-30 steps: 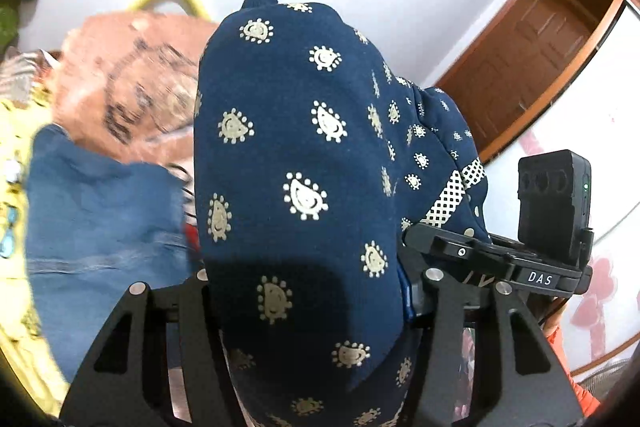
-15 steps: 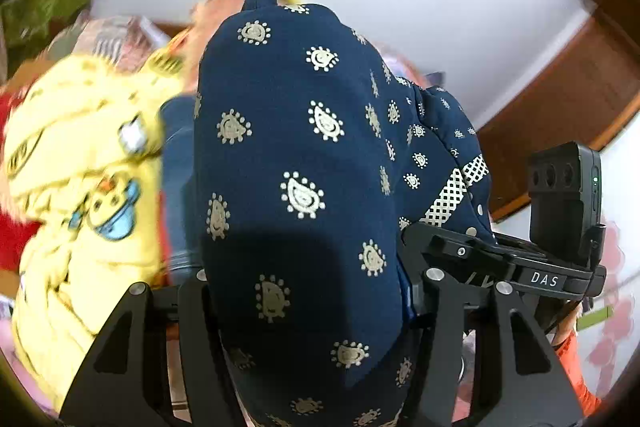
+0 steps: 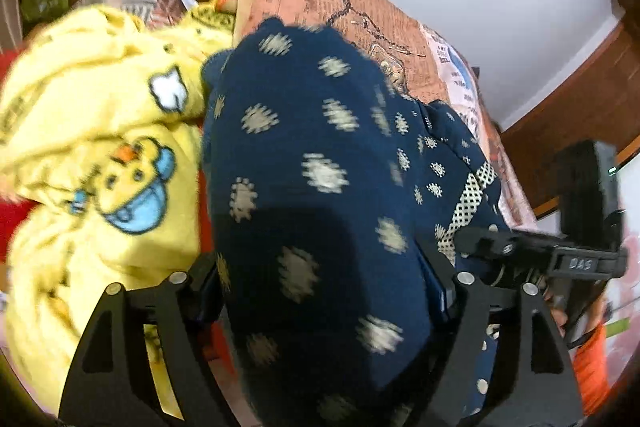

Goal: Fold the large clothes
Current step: 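Lower the hoodie onto the denim jacket stack with both grippers, then open both grippers and pull them back from the clothes stack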

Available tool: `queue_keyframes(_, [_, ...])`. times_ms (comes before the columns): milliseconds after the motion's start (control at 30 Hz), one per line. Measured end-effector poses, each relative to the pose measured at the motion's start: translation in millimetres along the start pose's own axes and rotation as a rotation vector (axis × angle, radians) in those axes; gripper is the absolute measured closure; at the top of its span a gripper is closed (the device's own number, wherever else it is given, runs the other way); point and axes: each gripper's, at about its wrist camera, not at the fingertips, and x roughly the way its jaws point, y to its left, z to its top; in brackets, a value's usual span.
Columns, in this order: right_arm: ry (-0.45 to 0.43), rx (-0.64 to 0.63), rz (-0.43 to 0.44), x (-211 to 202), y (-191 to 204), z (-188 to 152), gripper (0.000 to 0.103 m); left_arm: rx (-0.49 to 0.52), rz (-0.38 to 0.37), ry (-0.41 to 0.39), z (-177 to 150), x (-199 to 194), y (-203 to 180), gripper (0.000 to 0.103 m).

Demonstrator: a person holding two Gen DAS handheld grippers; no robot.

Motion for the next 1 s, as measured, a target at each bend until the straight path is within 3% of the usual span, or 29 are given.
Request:
queue_keyframes(133, [-0.141,-0.167,-0.24,-37.5,40.9,-17.0,0.057,0.144,0.145,-0.071,-11.9,-30.3,-30.4,0.024])
queue_keyframes(267, [-0.285,-0.28,-0.317,-59.3,71.9,-30.2,0.052,0.275,0.247,-0.181,-33.3,-60.0,-60.0,0.016])
queue_keyframes(367, [-0.318,-0.352,-0.351,-55.1,84.5,-34.3,0.046,0.342,0.302,-0.179,-47.3,-52.9,-67.5,0.013])
queue_keyframes(500, [-0.247,-0.412,-0.455,-23.0,77.0,-44.0,0.044,0.349,0.374,-0.16,-62.8,-43.4,-59.3,0.006])
queue_keyframes(567, [-0.199,-0.419,-0.491,-12.7,62.6,-48.5,0.043,0.305,0.362,-0.138,-64.9,-42.6,-49.3,0.005])
queue_keyframes(667, [-0.212,-0.32,-0.409,-28.6,41.8,-49.4,0.033,0.273,0.317,-0.12,-69.0,-46.3,-38.8,0.004])
queue_keyframes(767, [-0.226,-0.245,-0.372,-49.0,29.5,-51.1,0.032,0.276,0.332,-0.127,-74.9,-53.0,-37.2,0.004])
queue_keyframes(1000, [-0.232,-0.196,-0.469,-90.9,22.4,-73.2,0.03,0.219,0.335,-0.104,-84.4,-66.8,-35.7,0.005])
